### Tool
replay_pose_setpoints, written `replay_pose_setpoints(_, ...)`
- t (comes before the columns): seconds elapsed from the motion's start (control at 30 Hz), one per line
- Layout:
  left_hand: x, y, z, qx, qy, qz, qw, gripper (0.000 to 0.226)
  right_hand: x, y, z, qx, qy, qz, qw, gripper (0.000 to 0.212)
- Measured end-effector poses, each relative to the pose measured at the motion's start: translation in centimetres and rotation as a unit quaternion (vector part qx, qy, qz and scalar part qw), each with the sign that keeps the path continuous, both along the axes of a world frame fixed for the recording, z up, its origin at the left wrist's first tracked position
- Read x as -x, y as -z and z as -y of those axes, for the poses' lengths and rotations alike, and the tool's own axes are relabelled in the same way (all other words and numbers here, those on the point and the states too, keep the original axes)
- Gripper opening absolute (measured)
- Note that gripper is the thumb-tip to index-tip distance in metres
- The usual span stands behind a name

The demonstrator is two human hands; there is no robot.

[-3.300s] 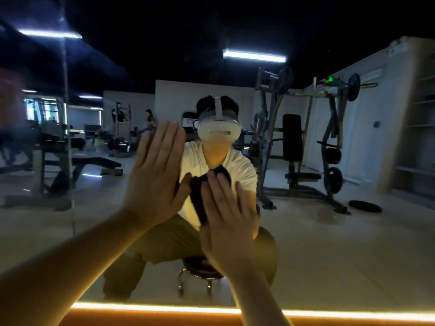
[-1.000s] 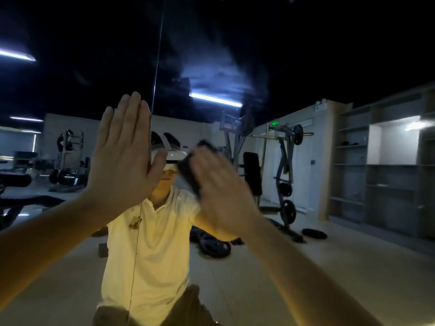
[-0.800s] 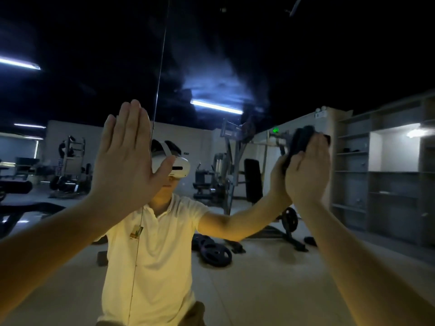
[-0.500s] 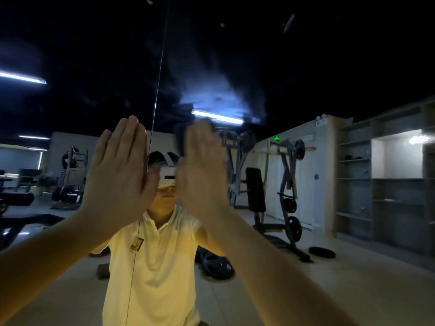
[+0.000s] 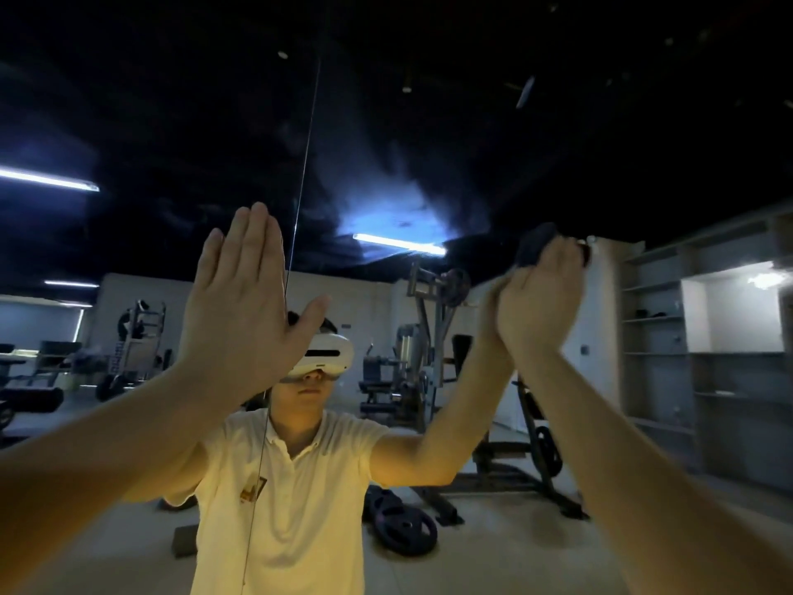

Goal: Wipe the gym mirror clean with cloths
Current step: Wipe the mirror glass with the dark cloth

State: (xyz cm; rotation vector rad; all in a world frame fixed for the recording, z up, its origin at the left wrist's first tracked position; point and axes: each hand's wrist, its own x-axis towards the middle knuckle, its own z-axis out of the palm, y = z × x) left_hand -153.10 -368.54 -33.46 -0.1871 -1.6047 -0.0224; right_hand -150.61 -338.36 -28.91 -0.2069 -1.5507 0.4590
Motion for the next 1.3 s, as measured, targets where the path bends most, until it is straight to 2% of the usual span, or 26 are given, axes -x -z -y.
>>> replay_pose_setpoints(0.07, 0.0, 0.0, 0.0, 0.004, 0.002, 0.004, 1.0, 0.094, 0.3, 0.4, 5.3, -0.079, -0.012, -0.044, 0.996, 0.06)
replay_pose_setpoints(0.13, -0.3, -0.1, 0.3, 0.007, 0.005, 0.003, 1.0, 0.087, 0.3, 1.3, 11.1, -0.206, -0.034, -0.047, 0.977, 0.064)
replay_pose_setpoints(0.2, -0.7, -0.3, 0.7, 0.007, 0.018, -0.005, 1.0, 0.079, 0.5, 2.2, 14.7, -0.357, -0.045, -0.025, 0.933, 0.065)
replay_pose_setpoints(0.27, -1.0, -0.9, 0.9, 0.014, 0.032, -0.018, 0.999, 0.075, 0.3, 1.5, 14.7, -0.479, -0.035, 0.003, 0.877, 0.064)
replay_pose_setpoints(0.3, -1.1, -1.4, 0.9, 0.022, 0.029, -0.02, 0.999, 0.075, 0.2, 0.6, 13.3, -0.512, -0.013, 0.016, 0.858, 0.066)
replay_pose_setpoints(0.33, -0.9, -2.2, 0.9, 0.028, 0.022, -0.016, 0.999, 0.077, 0.1, -0.3, 11.4, -0.516, 0.006, 0.025, 0.856, 0.068)
replay_pose_setpoints(0.4, -0.6, -3.8, 0.9, 0.02, 0.011, -0.002, 1.0, 0.085, 0.3, -2.6, 6.7, -0.44, 0.041, 0.024, 0.897, 0.069)
replay_pose_setpoints(0.5, -0.1, -5.6, 1.0, 0.002, 0.001, 0.018, 1.0, 0.099, 0.3, -6.0, -0.6, -0.217, 0.058, -0.006, 0.974, 0.061)
replay_pose_setpoints(0.57, -0.1, -5.8, 1.2, 0.01, -0.007, 0.015, 1.0, 0.103, 0.1, -7.7, -2.2, -0.073, 0.045, -0.003, 0.996, 0.059)
replay_pose_setpoints(0.6, -0.1, -5.7, 1.2, 0.013, -0.01, 0.016, 1.0, 0.104, 0.0, -8.1, -1.5, -0.029, 0.023, -0.005, 0.999, 0.058)
replay_pose_setpoints(0.63, -0.2, -5.7, 1.2, 0.015, -0.013, 0.017, 1.0, 0.104, -0.1, -8.2, 0.2, -0.016, -0.005, -0.016, 1.0, 0.055)
replay_pose_setpoints(0.67, -0.3, -5.7, 1.3, 0.016, -0.016, 0.019, 1.0, 0.104, -0.2, -8.1, 2.3, -0.042, -0.021, -0.031, 0.998, 0.05)
replay_pose_setpoints(0.73, -0.3, -5.7, 1.3, 0.015, -0.021, 0.018, 1.0, 0.104, 0.1, -6.9, 7.8, -0.173, -0.006, -0.059, 0.983, 0.05)
replay_pose_setpoints(0.8, -0.1, -5.8, 1.4, 0.018, -0.027, 0.009, 0.999, 0.101, 0.1, -5.6, 12.7, -0.303, -0.023, -0.058, 0.951, 0.061)
replay_pose_setpoints(0.9, 0.0, -5.8, 1.5, 0.024, -0.029, 0.001, 0.999, 0.098, 0.0, -5.0, 15.2, -0.481, -0.053, -0.003, 0.875, 0.063)
replay_pose_setpoints(0.93, 0.0, -5.7, 1.5, 0.023, -0.03, 0.003, 0.999, 0.098, 0.0, -5.5, 14.3, -0.52, -0.044, 0.014, 0.853, 0.063)
replay_pose_setpoints(0.97, -0.2, -5.7, 1.4, 0.022, -0.033, 0.007, 0.999, 0.1, -0.3, -6.4, 12.9, -0.53, -0.031, 0.025, 0.847, 0.063)
replay_pose_setpoints(1.03, -0.4, -5.8, 1.4, 0.019, -0.038, 0.016, 0.999, 0.102, -0.7, -7.6, 9.4, -0.466, 0.003, 0.009, 0.885, 0.063)
replay_pose_setpoints(1.1, -0.7, -5.8, 1.4, 0.021, -0.044, 0.019, 0.999, 0.103, -0.6, -8.9, 4.9, -0.33, 0.043, -0.046, 0.942, 0.058)
replay_pose_setpoints(1.17, -0.7, -5.8, 1.5, 0.023, -0.05, 0.022, 0.998, 0.104, -0.1, -10.4, 1.4, -0.17, 0.07, -0.039, 0.982, 0.058)
replay_pose_setpoints(1.23, -0.7, -5.9, 1.5, 0.022, -0.052, 0.023, 0.998, 0.104, 0.6, -11.8, 1.4, -0.072, 0.064, -0.019, 0.995, 0.058)
replay_pose_setpoints(1.3, -0.9, -5.9, 1.3, 0.019, -0.053, 0.025, 0.998, 0.105, 1.2, -12.2, 4.6, -0.091, 0.083, -0.028, 0.992, 0.06)
